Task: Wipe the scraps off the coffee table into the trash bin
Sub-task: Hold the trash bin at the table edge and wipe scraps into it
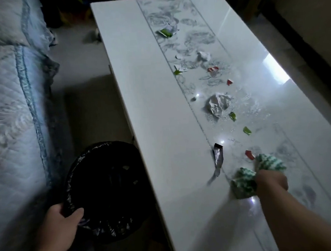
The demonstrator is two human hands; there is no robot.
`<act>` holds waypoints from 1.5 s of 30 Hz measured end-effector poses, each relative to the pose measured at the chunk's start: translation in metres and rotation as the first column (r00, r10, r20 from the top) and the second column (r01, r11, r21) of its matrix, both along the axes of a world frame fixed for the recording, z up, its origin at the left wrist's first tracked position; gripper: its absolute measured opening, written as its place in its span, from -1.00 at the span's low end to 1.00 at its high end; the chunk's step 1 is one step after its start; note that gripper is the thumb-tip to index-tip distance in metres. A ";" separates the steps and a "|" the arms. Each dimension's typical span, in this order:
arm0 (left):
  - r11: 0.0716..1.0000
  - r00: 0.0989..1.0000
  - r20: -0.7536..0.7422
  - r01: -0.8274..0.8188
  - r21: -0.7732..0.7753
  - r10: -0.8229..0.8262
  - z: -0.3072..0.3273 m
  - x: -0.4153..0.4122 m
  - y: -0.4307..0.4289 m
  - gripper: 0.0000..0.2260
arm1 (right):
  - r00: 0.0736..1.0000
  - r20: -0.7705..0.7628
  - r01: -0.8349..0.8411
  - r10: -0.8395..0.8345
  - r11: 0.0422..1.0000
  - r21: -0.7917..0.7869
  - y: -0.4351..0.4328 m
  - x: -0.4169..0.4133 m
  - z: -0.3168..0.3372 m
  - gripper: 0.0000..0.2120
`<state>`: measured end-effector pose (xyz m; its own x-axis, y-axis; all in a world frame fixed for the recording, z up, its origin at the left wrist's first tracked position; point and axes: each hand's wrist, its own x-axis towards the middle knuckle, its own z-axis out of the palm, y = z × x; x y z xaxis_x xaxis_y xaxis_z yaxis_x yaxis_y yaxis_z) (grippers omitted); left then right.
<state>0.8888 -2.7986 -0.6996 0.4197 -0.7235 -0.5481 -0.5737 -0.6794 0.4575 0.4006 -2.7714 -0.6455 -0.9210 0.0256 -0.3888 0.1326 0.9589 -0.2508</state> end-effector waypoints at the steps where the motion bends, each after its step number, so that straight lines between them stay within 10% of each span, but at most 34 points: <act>1: 1.000 1.000 -0.007 0.013 -0.001 -0.013 0.000 0.002 -0.004 -0.82 | 1.000 -0.008 -0.023 0.023 1.000 -0.015 -0.005 -0.005 0.000 -0.72; 13: 0.998 0.997 0.046 0.067 0.014 -0.067 0.007 0.005 -0.037 -0.78 | 0.852 -0.008 -0.520 0.523 0.845 -0.120 -0.065 0.064 0.006 -0.52; 28: 0.994 0.993 -0.023 0.114 0.003 -0.113 0.018 0.015 -0.063 -0.75 | 0.696 0.093 -0.637 0.712 0.673 -0.376 -0.111 0.237 -0.007 -0.74; 34: 0.993 0.991 -0.081 0.108 0.040 -0.104 0.017 0.024 -0.075 -0.73 | 0.496 0.146 -0.749 0.856 0.507 -0.427 -0.117 0.289 -0.006 -0.60; 40: 0.995 0.991 -0.095 0.097 0.010 -0.095 0.026 0.030 -0.103 -0.81 | 0.752 -0.016 -0.621 0.658 0.701 -0.352 -0.134 0.235 0.014 -0.50; 45: 0.997 0.994 -0.078 0.077 -0.005 -0.077 0.029 0.025 -0.142 -0.79 | 0.991 -0.121 -0.108 0.065 0.914 -0.390 -0.112 0.145 0.023 -0.46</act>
